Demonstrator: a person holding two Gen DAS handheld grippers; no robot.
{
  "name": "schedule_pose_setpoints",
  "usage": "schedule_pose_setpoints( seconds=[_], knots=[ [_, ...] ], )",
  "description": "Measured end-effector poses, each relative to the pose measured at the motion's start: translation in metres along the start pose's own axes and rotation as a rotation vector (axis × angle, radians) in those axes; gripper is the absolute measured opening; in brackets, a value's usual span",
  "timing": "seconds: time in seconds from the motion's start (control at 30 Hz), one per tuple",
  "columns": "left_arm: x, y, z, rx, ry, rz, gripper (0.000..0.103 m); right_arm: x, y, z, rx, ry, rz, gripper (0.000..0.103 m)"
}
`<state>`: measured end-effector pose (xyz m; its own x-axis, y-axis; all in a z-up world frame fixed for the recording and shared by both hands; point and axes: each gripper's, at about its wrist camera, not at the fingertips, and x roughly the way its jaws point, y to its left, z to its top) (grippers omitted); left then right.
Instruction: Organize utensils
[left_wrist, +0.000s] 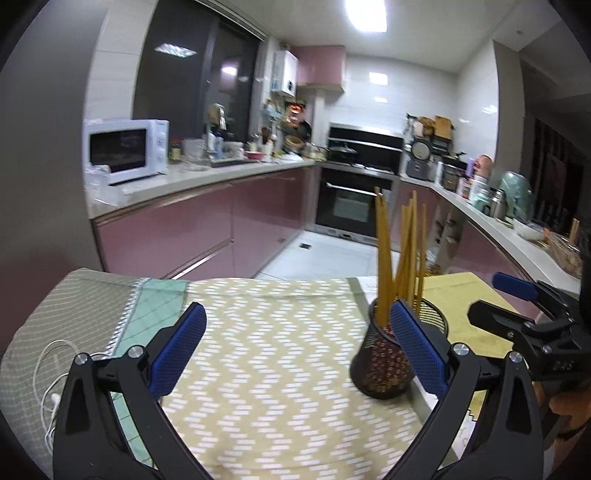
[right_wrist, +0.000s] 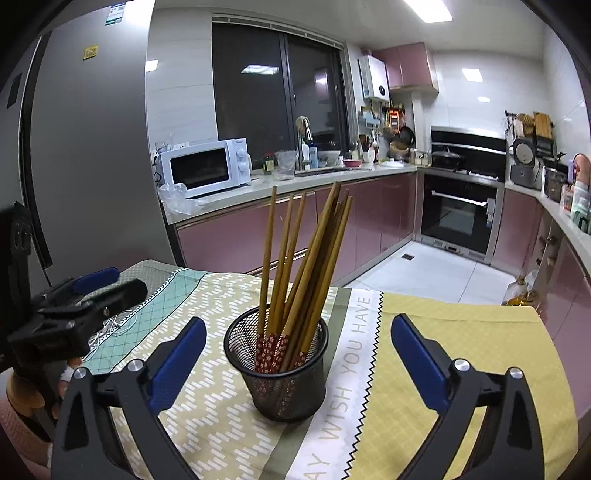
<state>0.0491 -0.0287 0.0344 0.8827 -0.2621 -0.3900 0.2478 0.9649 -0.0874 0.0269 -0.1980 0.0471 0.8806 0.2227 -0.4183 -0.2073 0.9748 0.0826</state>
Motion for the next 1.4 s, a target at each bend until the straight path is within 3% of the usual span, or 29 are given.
schedule_pose_setpoints(
  seconds=[0.37,1.4],
  knots=[
    [-0.037,0.005,0.001,-0.002,-0.090,0.064,0.098,-0.029,0.014,-0.016,0.007,-0.138,-0.059,0.097],
    [-0.050,-0.001,-0.008,0.016,-0.114,0.119,0.098,-0.038,0.018,-0.021,0.010,-0.162,-0.082,0.097]
  ],
)
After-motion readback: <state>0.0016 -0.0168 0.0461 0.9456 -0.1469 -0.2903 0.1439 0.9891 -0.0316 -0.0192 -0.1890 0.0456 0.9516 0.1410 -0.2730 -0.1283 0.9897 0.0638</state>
